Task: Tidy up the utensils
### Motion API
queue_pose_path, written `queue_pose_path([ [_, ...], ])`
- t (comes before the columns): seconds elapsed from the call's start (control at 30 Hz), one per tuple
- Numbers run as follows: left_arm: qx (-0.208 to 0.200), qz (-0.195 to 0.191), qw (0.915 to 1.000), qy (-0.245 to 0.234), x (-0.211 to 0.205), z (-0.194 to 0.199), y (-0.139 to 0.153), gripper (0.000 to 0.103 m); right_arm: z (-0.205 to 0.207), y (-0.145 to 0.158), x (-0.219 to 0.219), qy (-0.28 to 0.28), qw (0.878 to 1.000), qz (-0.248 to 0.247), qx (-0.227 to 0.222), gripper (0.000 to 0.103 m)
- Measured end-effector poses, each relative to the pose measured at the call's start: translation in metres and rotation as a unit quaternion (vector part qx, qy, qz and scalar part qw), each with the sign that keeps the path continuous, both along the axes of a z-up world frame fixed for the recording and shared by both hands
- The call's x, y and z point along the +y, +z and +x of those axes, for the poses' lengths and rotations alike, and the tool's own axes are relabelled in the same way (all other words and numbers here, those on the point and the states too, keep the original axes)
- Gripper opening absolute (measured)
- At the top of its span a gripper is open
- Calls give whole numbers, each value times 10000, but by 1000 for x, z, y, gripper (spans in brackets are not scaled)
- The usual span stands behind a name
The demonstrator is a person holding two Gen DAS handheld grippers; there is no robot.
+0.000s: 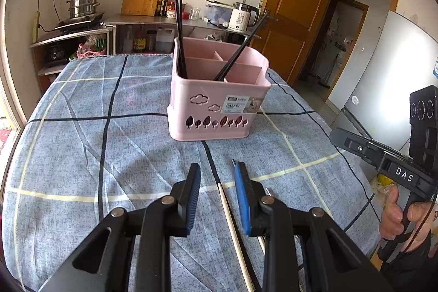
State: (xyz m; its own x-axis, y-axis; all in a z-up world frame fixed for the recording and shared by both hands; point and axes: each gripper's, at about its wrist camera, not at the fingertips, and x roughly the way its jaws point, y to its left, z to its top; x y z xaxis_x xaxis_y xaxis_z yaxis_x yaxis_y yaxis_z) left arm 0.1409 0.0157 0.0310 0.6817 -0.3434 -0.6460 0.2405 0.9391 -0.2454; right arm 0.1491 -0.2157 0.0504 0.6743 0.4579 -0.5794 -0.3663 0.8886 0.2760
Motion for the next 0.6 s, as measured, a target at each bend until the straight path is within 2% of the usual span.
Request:
queue_pose_path([
  [0.23, 382, 75, 9991, -146, -12, 6, -27, 27, 2, -20, 7, 106, 9995, -125, 266, 14],
  [0.6, 664, 107, 9975, -194, -18, 13, -46, 27, 7, -44, 19, 254, 9974, -251, 619, 14],
])
